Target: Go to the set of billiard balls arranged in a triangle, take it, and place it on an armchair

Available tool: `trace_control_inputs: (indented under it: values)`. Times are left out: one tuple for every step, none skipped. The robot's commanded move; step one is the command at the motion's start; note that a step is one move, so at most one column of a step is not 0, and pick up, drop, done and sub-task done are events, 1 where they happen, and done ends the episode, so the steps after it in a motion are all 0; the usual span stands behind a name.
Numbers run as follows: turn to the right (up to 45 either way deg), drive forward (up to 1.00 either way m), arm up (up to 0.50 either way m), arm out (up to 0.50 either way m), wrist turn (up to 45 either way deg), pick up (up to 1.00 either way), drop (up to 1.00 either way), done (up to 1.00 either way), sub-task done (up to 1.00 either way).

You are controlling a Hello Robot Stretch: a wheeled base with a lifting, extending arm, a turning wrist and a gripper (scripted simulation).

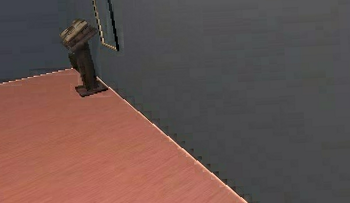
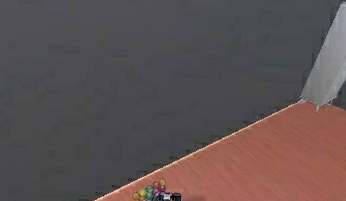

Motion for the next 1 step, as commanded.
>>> trace_control_inputs:
  values:
    - [0.0, 0.00, 0.00, 0.00, 45.0, 0.00, 0.00, 0.00, 0.00]
